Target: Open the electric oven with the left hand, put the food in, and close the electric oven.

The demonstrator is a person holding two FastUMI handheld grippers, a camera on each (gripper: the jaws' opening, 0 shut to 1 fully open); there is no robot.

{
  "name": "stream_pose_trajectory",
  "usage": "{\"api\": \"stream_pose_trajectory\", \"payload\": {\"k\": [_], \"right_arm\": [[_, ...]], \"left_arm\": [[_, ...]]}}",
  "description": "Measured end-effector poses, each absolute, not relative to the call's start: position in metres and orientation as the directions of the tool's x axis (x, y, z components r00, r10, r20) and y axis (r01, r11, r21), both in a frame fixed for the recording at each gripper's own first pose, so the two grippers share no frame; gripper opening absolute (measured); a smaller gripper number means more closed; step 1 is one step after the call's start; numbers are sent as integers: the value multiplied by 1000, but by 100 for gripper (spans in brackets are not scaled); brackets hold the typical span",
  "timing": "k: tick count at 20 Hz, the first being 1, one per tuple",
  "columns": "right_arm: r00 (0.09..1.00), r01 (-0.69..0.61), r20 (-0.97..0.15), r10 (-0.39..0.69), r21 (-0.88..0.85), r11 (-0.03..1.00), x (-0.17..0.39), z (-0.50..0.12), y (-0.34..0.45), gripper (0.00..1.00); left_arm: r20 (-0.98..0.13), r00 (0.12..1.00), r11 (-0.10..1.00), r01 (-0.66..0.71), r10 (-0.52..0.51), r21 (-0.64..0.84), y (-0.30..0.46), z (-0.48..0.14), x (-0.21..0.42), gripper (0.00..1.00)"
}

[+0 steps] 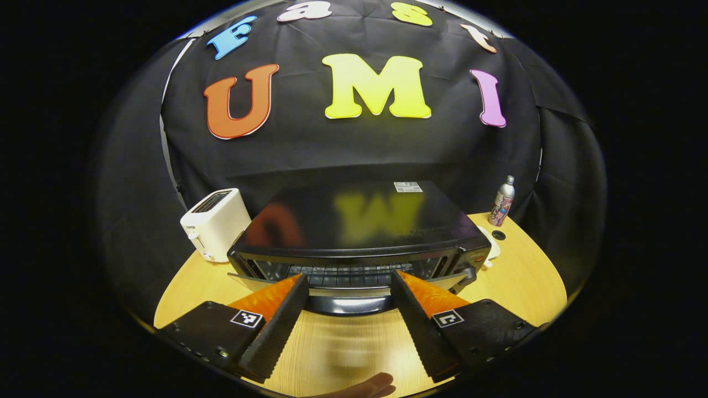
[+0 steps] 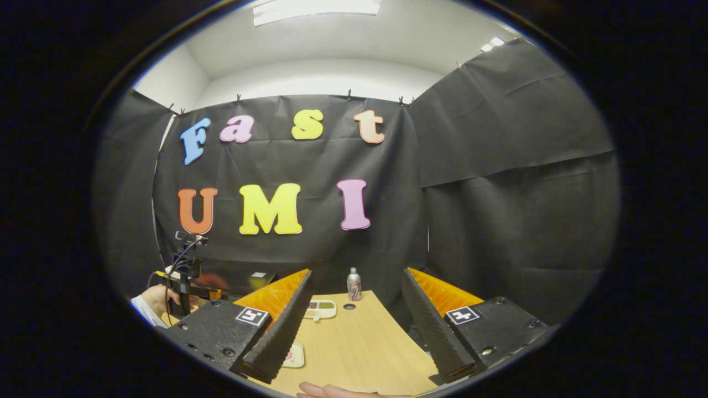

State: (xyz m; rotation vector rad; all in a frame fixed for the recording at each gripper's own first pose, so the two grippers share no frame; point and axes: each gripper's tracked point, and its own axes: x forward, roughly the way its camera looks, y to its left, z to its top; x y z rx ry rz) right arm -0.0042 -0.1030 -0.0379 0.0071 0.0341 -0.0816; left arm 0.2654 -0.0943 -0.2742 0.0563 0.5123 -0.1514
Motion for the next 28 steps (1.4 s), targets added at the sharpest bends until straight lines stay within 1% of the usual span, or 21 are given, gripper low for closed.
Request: {"api": "stream_pose_trajectory", "payload": {"k": [1, 2, 3, 4, 8, 11, 12, 13, 16, 23, 24, 25, 26, 27, 28], "right_arm": [[996, 82, -39, -81, 7, 997, -4, -38, -101, 100], [996, 80, -45, -80, 5, 997, -5, -38, -100, 98], [996, 78, -47, -78, 2, 997, -5, -40, -99, 100], [996, 77, -48, -77, 0, 997, -6, -39, -98, 98], [997, 62, -51, -61, 4, 998, -8, -38, -90, 99], [996, 75, -49, -76, -9, 997, -9, -40, -90, 98], [996, 72, -56, -73, -10, 997, -9, -42, -87, 98], [996, 69, -62, -69, -8, 998, -9, -44, -85, 100], [996, 62, -69, -63, -11, 998, -9, -47, -83, 98], [995, 49, -81, -51, -19, 999, -7, -60, -78, 98], [995, 48, -88, -50, -22, 999, -5, -62, -78, 100], [994, 46, -93, -48, -22, 999, -4, -66, -77, 98], [994, 44, -97, -46, -24, 999, -3, -68, -75, 100], [994, 43, -100, -46, -30, 999, -1, -70, -74, 100], [994, 45, -102, -48, -35, 998, 0, -73, -73, 98]], "left_arm": [[-480, 867, 986, 164, -135, 19, -94, -276, 261, 95], [-465, 874, 986, 166, -140, 15, -93, -277, 257, 95], [-456, 878, 986, 169, -147, 8, -92, -278, 252, 95], [-449, 880, 985, 171, -154, -2, -92, -280, 247, 95], [-409, 897, 983, 184, -169, -2, -90, -290, 221, 95], [-400, 900, 982, 188, -176, -10, -88, -303, 200, 95], [-400, 899, 981, 192, -180, -11, -88, -307, 194, 95], [-404, 896, 981, 194, -183, -14, -87, -313, 187, 95], [-406, 895, 980, 197, -185, -13, -85, -326, 173, 95], [-411, 893, 982, 190, -180, -17, -86, -360, 146, 95], [-425, 887, 981, 193, -179, -11, -87, -367, 141, 95], [-432, 884, 981, 194, -179, -10, -86, -373, 138, 95], [-442, 879, 981, 192, -179, -14, -86, -379, 134, 94], [-448, 876, 981, 195, -181, -15, -86, -382, 132, 94], [-457, 871, 981, 195, -182, -19, -86, -389, 129, 94]]}}
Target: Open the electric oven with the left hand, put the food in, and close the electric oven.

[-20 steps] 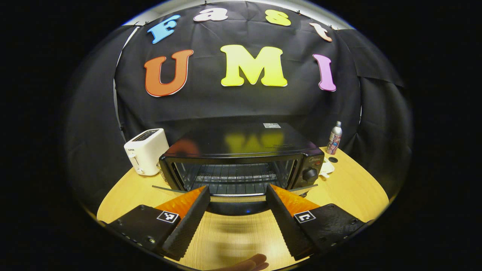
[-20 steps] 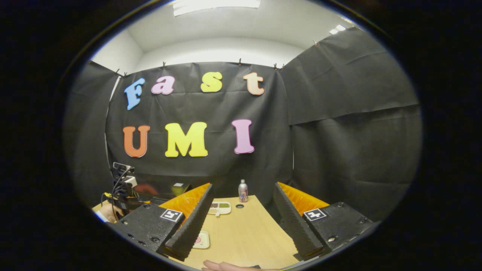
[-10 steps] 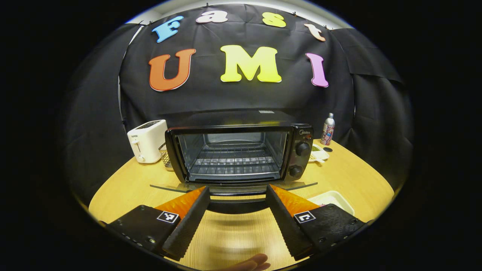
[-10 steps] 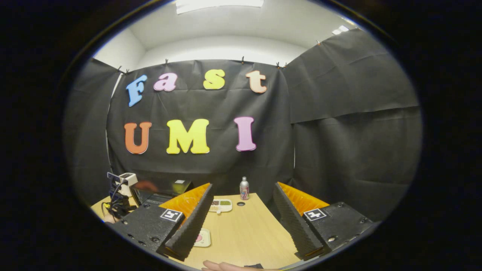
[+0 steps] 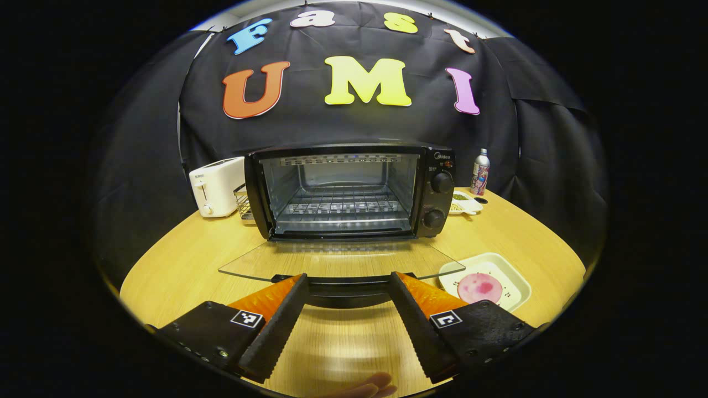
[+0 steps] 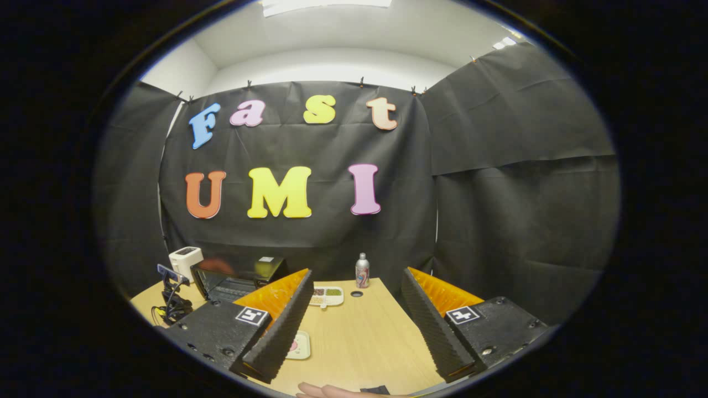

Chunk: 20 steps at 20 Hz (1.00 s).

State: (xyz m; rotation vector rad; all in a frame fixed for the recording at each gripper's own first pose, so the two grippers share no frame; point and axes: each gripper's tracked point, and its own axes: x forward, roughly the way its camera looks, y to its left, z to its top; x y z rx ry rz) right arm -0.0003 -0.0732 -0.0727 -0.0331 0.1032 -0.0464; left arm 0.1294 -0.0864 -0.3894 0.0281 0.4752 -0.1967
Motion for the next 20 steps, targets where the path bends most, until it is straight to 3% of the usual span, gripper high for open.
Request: {"api": "stream_pose_trajectory", "payload": {"k": [4, 10, 15, 20], "right_arm": [[992, 37, -116, -42, -50, 998, 3, -82, -68, 99], [987, 16, -158, -24, -53, 998, 13, -97, -56, 99], [982, 22, -184, -36, -74, 997, 29, -105, -58, 99], [963, 1, -266, -30, -107, 994, 56, -129, -54, 99]], "left_arm": [[-551, 815, 979, 206, -177, -11, -87, -432, 119, 94], [-559, 810, 981, 189, -176, -35, -87, -437, 118, 95], [-505, 852, 989, 149, -137, -18, -74, -407, 111, 96], [-306, 936, 985, 169, -173, -41, -76, -297, 83, 96]]}}
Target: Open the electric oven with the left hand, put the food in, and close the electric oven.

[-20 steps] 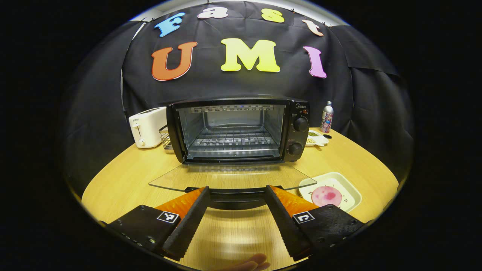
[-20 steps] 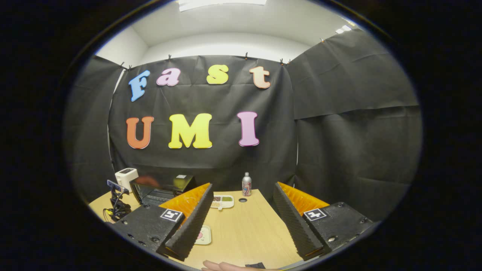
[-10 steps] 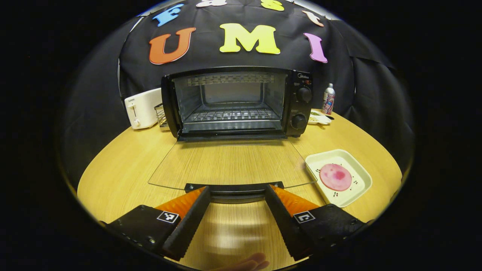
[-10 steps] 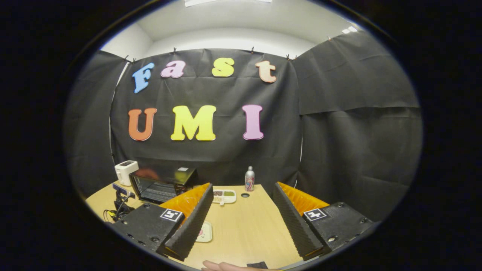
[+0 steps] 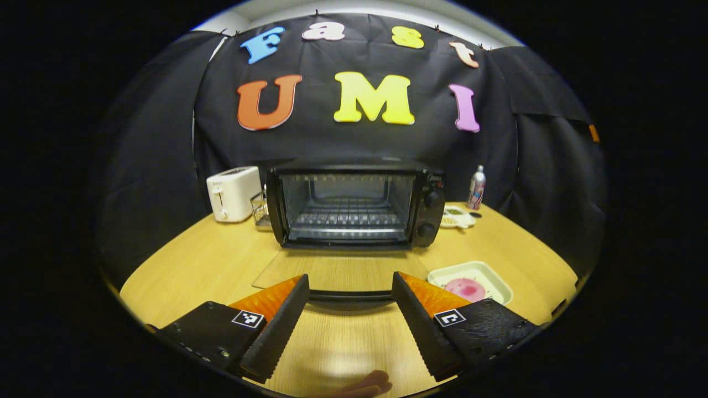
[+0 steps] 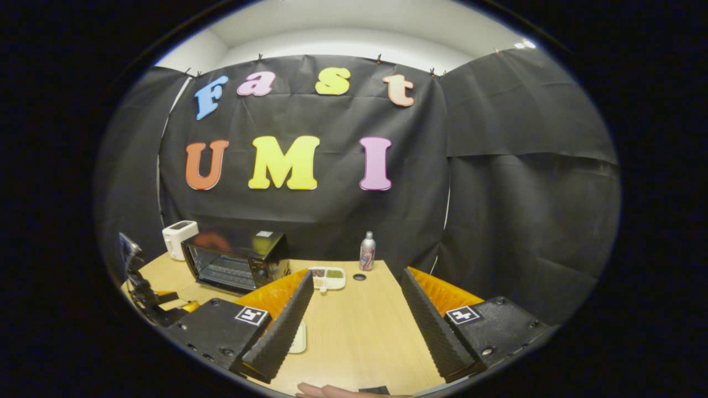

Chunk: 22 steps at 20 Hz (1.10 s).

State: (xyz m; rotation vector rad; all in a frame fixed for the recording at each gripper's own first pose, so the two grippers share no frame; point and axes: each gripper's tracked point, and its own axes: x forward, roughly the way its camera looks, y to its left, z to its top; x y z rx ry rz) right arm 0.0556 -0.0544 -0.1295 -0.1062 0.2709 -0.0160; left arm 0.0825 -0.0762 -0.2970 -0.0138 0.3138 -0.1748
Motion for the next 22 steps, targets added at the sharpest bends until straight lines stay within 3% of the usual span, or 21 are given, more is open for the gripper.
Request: {"api": "stream_pose_trajectory", "payload": {"k": [6, 13, 17, 22], "right_arm": [[887, -79, -463, 2, -147, 986, 91, -186, -46, 99], [679, -115, -731, 67, -16, 993, 120, -278, -19, 100], [519, -131, -844, 137, 80, 988, 127, -330, 4, 87], [376, -132, -903, 207, 168, 977, 140, -384, 28, 78]], "left_arm": [[-77, 984, 987, 158, -160, -39, -65, -174, 29, 95], [2, 992, 992, 129, -129, 13, -51, -128, -19, 95], [32, 988, 988, 152, -152, -4, -48, -112, -37, 95], [71, 985, 987, 157, -158, 24, -44, -98, -50, 95]]}}
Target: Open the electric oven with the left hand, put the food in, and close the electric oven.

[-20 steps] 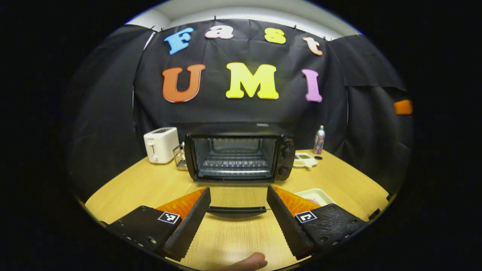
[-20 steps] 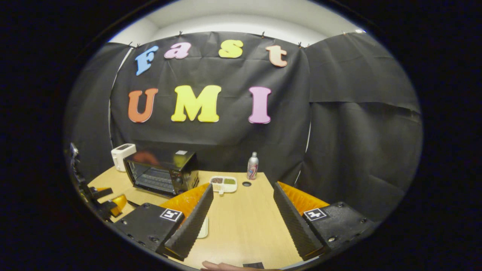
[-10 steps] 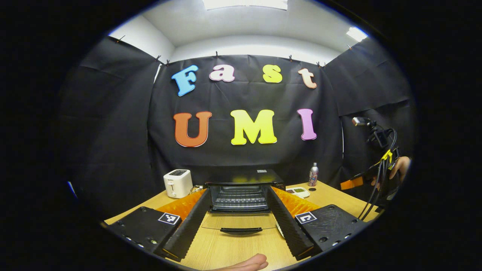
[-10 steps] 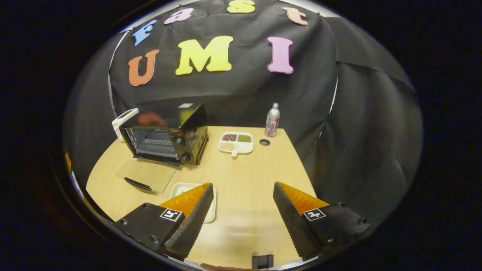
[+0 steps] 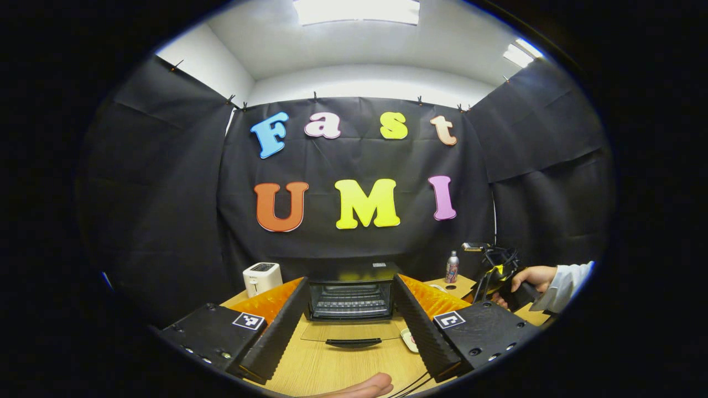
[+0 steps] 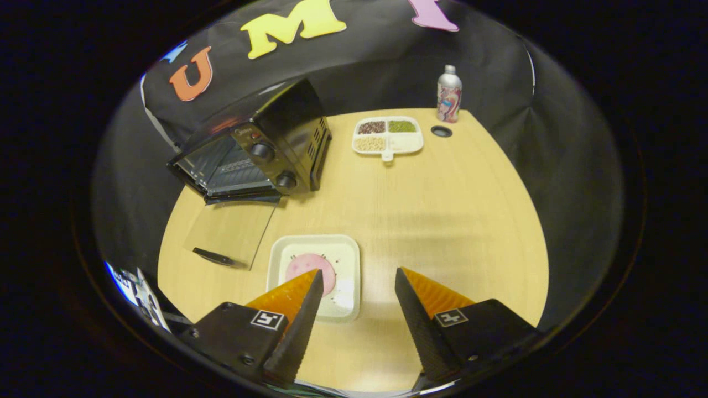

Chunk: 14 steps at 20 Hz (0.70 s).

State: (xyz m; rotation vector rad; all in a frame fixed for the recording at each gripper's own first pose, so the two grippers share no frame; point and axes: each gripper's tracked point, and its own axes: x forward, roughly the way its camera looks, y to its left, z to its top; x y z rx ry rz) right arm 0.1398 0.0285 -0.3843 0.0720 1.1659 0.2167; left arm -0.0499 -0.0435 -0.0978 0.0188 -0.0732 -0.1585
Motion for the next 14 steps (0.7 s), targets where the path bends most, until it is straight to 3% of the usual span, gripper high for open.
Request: {"api": "stream_pose_trajectory", "payload": {"k": [2, 4, 6, 7, 9, 11, 14], "right_arm": [[313, -103, -925, 216, 193, 976, 142, -405, 30, 72], [246, -97, -938, 246, 229, 969, 141, -426, 37, 59], [178, -77, -945, 274, 264, 961, 137, -443, 44, 39], [144, -76, -947, 285, 277, 958, 137, -452, 44, 21], [106, -85, -946, 306, 298, 951, 133, -462, 40, 6], [89, -138, -945, 316, 302, 943, 135, -459, 32, 5], [90, -109, -928, 360, 351, 930, 135, -459, 36, 2]], "left_arm": [[83, 985, 988, 149, -151, 29, -41, -94, -55, 95], [99, 983, 988, 151, -152, 20, -39, -90, -59, 95], [101, 982, 988, 156, -157, 16, -39, -88, -63, 95], [101, 982, 988, 157, -158, 18, -39, -88, -65, 95], [105, 982, 988, 154, -156, 27, -39, -86, -65, 95], [102, 982, 988, 153, -156, 36, -41, -88, -64, 95], [87, 983, 987, 159, -160, 23, -46, -95, -62, 95]]}}
